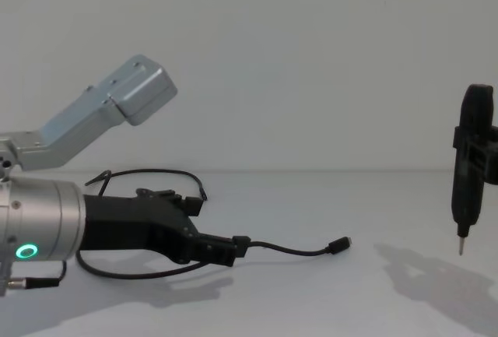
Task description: Pick up the data cable with the one hand.
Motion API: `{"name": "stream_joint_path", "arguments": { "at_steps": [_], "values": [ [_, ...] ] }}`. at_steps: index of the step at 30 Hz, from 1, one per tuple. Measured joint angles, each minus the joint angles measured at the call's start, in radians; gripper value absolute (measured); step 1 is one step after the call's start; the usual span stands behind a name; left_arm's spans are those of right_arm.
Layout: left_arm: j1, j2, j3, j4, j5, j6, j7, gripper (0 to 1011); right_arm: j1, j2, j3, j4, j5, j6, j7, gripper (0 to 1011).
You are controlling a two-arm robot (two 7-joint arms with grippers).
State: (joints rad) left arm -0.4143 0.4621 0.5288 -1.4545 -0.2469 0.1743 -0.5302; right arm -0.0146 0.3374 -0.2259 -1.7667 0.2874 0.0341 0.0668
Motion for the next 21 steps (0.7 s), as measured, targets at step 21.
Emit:
{"name": "stream_joint_path", "arguments": {
  "at_steps": [21],
  "values": [
    [-0.064, -0.080, 0.043, 0.139, -0.025, -0.042, -0.041, 1001, 0.000, 0.000, 0.000, 0.000, 0.000, 0.000, 0.000, 269]
  ]
}}
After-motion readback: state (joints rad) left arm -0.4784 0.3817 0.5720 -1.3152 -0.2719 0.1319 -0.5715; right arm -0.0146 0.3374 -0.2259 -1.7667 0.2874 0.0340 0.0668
